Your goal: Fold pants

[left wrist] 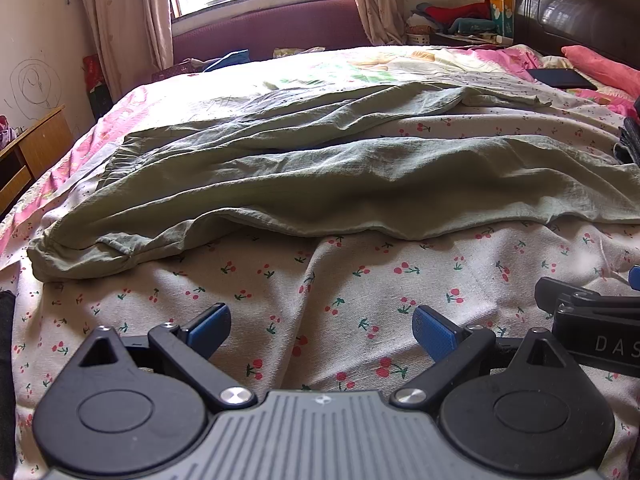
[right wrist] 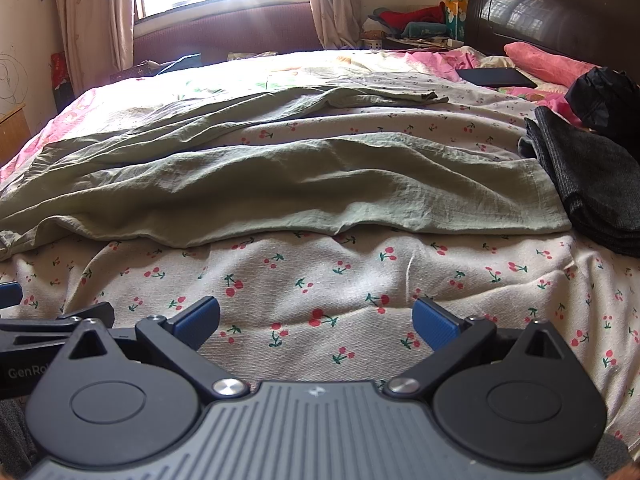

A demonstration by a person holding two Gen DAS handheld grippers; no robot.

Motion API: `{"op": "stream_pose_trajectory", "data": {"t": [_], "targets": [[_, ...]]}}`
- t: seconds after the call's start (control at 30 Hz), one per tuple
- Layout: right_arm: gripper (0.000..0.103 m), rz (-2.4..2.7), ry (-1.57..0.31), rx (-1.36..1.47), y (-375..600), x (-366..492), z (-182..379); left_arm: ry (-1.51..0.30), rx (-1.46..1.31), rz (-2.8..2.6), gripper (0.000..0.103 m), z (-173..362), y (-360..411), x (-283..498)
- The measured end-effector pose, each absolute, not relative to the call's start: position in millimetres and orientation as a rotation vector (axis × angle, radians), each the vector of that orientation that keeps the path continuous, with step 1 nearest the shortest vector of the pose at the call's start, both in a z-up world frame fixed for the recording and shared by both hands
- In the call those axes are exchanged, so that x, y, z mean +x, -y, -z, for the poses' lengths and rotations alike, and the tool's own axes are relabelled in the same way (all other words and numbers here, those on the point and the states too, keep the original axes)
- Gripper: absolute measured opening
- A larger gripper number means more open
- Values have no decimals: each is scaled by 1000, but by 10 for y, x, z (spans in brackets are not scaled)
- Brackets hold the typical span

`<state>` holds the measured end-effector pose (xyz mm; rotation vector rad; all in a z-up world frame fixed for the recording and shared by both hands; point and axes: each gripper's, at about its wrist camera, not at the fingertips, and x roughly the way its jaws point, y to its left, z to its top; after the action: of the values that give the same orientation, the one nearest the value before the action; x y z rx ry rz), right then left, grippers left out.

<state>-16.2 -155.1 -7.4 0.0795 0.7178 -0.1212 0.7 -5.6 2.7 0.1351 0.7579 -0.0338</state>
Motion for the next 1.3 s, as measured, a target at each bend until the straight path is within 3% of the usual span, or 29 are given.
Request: {"op": "stream_pose_trajectory", "data": {"t": [0.4,0.63,0.77,0.87,0.93,0.97,1.0,1.1,1.23,1.3], "targets": [[102,-139,-593,-50,982,33,-330,-632,57,-20,103,-469,-872,94],[100,-444,-580,-178,22,472,-323,-687,30,-270,103,-304,-2113,345],[100,-580,-578,-270,-491,714,-164,-670,11,-268,103,-230,-2429,536],[92,-647,-585,-360,-784,829,-13,-681,87,-233,102,-138,-2484,707],[83,-669,-600,-394,-913,913,78,-710,131,-222,85,-52,-2511,837],[80,-672,-611,-403,-958,955,117,-731,131,-204,71,-10,-2535,888],[71,-675,-626,-408,-991,1000,152,-751,118,-173,60,26,-2566,926],[40,-704,-678,-375,-1033,1130,191,-753,108,-112,50,81,-2620,932],[8,-723,-693,-375,-1073,1077,120,-743,18,-47,38,-19,-2770,854],[8,-727,-704,-384,-1097,1008,81,-744,-33,-29,32,-82,-2866,787]]}}
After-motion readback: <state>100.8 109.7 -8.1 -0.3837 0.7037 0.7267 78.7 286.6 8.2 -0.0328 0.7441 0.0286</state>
